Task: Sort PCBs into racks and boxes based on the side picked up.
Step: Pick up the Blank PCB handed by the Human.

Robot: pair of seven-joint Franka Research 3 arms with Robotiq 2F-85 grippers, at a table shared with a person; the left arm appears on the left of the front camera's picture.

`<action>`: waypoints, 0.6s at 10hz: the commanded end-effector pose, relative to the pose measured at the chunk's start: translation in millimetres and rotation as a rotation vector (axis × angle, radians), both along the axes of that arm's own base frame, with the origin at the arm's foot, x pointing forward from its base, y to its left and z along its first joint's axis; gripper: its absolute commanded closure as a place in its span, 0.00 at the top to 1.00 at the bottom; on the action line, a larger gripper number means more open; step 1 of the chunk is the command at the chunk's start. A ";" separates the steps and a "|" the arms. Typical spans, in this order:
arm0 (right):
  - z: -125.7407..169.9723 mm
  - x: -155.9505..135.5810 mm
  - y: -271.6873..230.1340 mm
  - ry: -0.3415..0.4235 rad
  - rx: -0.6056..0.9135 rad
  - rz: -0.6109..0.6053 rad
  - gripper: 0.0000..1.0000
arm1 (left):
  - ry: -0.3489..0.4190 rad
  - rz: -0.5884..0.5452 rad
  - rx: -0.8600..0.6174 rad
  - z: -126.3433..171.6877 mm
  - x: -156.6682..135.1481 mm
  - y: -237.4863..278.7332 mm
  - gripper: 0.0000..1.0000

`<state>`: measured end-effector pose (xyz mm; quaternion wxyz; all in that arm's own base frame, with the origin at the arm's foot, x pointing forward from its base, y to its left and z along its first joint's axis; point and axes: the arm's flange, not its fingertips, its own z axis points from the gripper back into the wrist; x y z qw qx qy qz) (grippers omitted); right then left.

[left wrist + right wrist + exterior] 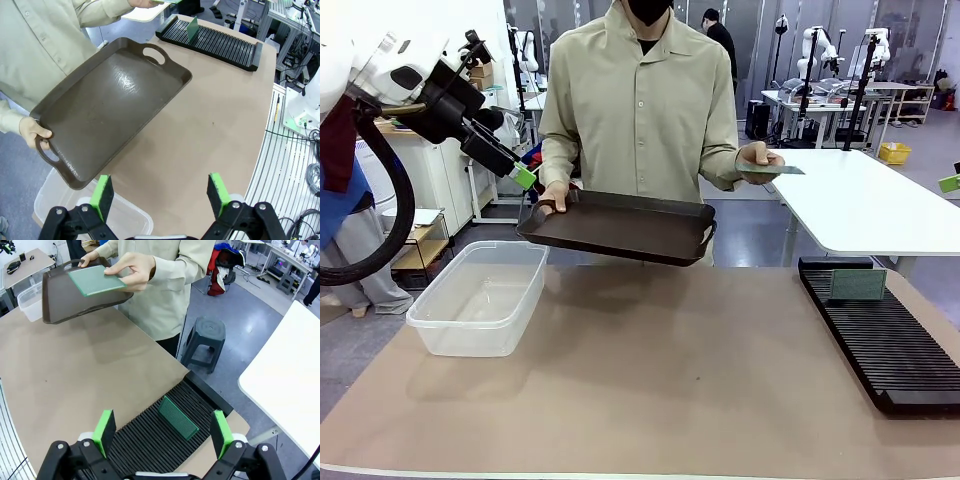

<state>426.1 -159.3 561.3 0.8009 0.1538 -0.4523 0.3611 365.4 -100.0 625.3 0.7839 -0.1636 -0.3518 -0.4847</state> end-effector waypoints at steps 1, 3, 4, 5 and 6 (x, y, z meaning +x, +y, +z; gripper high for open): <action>0.2 0.3 1.5 0.001 -0.004 0.001 1.00 | 0.006 -0.003 -0.001 -0.4 -1.0 0.7 1.00; 0.2 0.3 1.5 0.001 -0.004 0.001 1.00 | 0.006 -0.003 -0.001 -0.4 -1.0 0.7 1.00; 0.2 0.3 1.5 0.001 -0.004 0.001 1.00 | 0.006 -0.003 -0.001 -0.4 -1.0 0.7 1.00; 0.2 0.3 1.5 0.001 -0.004 0.001 1.00 | 0.006 -0.003 -0.001 -0.4 -1.0 0.7 1.00; 0.2 0.3 1.5 0.001 -0.004 0.001 1.00 | 0.006 -0.003 -0.001 -0.4 -1.0 0.7 1.00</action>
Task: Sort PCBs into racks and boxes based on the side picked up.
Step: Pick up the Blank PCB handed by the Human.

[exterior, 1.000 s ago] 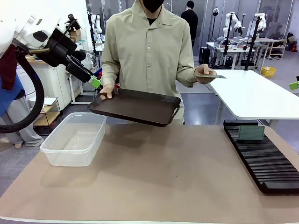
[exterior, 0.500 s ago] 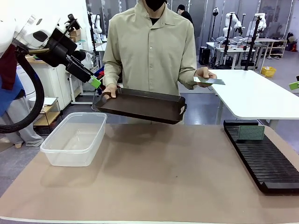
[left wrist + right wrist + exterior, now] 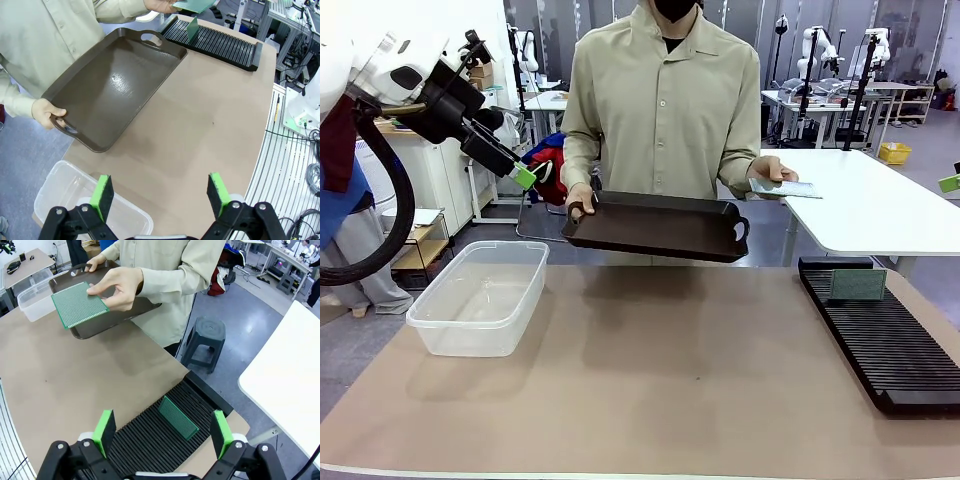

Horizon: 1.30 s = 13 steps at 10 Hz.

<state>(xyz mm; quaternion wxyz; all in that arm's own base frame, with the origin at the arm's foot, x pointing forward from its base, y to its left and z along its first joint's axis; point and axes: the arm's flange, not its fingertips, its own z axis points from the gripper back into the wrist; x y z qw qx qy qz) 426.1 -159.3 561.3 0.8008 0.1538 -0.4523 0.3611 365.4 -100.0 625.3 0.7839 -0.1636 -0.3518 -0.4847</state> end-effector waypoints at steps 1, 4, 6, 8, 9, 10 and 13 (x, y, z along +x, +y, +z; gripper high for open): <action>0.2 0.2 1.4 0.001 -0.004 0.001 1.00 | 0.006 -0.003 -0.001 -0.4 -1.0 0.7 1.00; 0.2 0.2 1.4 0.001 -0.004 0.001 1.00 | 0.006 -0.003 -0.001 -0.4 -1.0 0.7 1.00; -2.9 5.8 2.9 0.093 0.048 -0.010 1.00 | 0.006 -0.003 -0.001 -0.4 -1.0 0.7 1.00; -10.9 26.5 4.3 0.319 0.136 -0.098 1.00 | 0.006 -0.003 -0.001 -0.4 -1.0 0.7 1.00; -16.6 33.3 6.4 0.415 0.173 -0.137 1.00 | 0.006 -0.003 -0.001 -0.4 -1.0 0.7 1.00; -19.3 40.6 7.0 0.501 0.203 -0.163 1.00 | 0.006 -0.003 -0.001 -0.4 -1.0 0.7 1.00; -42.5 70.3 17.2 0.686 0.392 -0.208 1.00 | 0.006 -0.003 -0.001 -0.4 -1.0 0.7 1.00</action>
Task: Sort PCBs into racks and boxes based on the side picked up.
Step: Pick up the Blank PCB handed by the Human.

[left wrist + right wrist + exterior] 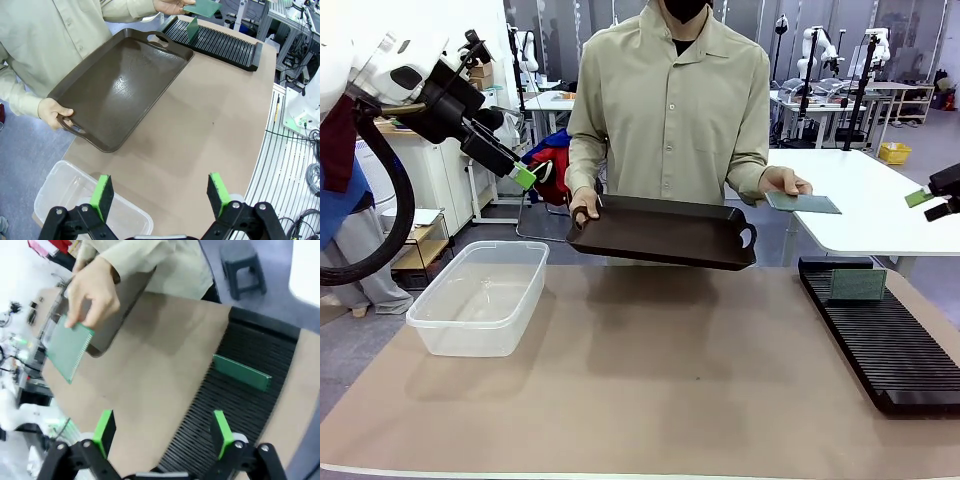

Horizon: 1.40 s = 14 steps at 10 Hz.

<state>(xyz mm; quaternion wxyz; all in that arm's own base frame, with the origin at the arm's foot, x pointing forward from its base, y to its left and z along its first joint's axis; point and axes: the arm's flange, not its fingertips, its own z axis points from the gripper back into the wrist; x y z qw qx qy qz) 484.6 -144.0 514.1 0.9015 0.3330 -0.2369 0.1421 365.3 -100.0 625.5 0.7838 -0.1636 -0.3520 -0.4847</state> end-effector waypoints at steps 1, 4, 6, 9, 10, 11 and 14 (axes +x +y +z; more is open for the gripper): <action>-5.1 19.8 7.7 0.051 0.095 -0.047 1.00 | 0.007 -0.003 -0.001 -0.6 -0.9 0.7 1.00; -16.9 32.4 14.9 0.133 0.204 -0.088 1.00 | 0.007 -0.003 -0.001 -0.6 -0.9 0.7 1.00; -25.2 25.5 14.6 0.108 0.145 -0.055 1.00 | 0.007 -0.003 -0.001 -0.6 -0.9 0.7 1.00; -18.1 34.1 16.1 0.174 0.241 -0.053 1.00 | 0.007 -0.003 -0.001 -0.6 -0.9 0.7 1.00; -11.5 44.8 17.3 0.269 0.325 -0.092 1.00 | 0.007 -0.003 -0.001 -0.6 -0.9 0.7 1.00; -9.6 56.9 20.7 0.322 0.384 -0.115 1.00 | 0.007 -0.003 -0.001 -0.6 -0.9 0.7 1.00; -10.0 80.4 27.6 0.527 0.502 -0.135 1.00 | 0.007 -0.003 -0.001 -0.6 -0.9 0.7 1.00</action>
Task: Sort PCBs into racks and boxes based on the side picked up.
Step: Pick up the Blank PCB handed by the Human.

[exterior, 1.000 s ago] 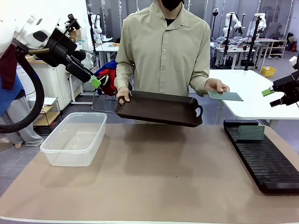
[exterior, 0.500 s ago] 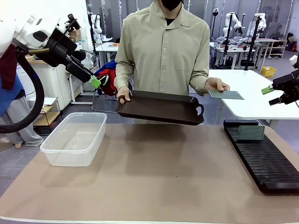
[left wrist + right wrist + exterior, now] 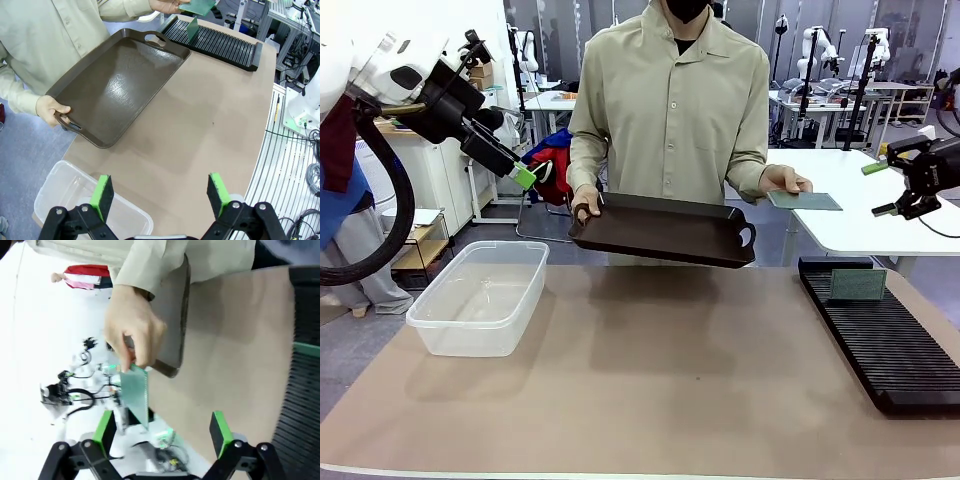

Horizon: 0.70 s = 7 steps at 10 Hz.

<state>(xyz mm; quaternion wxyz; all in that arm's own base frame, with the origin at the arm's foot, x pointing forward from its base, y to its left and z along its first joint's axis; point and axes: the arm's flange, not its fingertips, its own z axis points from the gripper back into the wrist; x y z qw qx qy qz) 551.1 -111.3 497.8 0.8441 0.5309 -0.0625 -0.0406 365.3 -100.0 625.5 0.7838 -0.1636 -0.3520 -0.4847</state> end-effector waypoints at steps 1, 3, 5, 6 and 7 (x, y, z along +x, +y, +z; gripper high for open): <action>1.6 20.3 -1.6 0.115 0.098 -0.032 1.00 | 0.007 -0.003 -0.001 -0.6 -0.9 0.7 1.00; -6.2 37.4 4.8 0.208 0.118 -0.010 1.00 | 0.007 -0.003 -0.001 -0.6 -0.9 0.7 1.00; -25.1 46.1 13.9 0.190 0.134 0.106 1.00 | 0.007 -0.003 -0.001 -0.6 -0.9 0.7 1.00; -35.1 50.5 18.2 0.154 0.147 0.171 1.00 | 0.007 -0.003 -0.001 -0.6 -0.9 0.7 1.00; -45.3 52.5 25.7 0.151 0.162 0.204 1.00 | 0.007 -0.003 -0.001 -0.6 -0.9 0.7 1.00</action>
